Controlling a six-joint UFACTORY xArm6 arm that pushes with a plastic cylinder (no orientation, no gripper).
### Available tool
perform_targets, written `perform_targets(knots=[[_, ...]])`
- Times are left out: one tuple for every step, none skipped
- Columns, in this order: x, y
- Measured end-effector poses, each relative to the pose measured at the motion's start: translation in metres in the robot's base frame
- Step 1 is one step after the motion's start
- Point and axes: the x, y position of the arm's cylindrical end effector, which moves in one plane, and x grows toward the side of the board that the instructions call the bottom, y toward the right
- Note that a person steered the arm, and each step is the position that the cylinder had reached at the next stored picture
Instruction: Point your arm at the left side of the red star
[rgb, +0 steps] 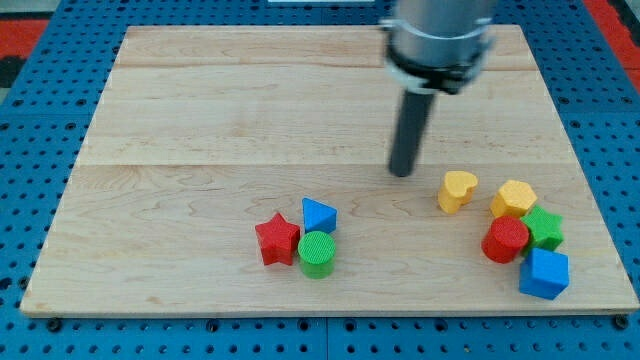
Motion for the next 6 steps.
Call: perform_targets(knots=[[0.004,-0.076],[0.033,-0.107],[0.041,-0.113],[0.041,-0.157],[0.056,-0.183],[0.081,-0.175]])
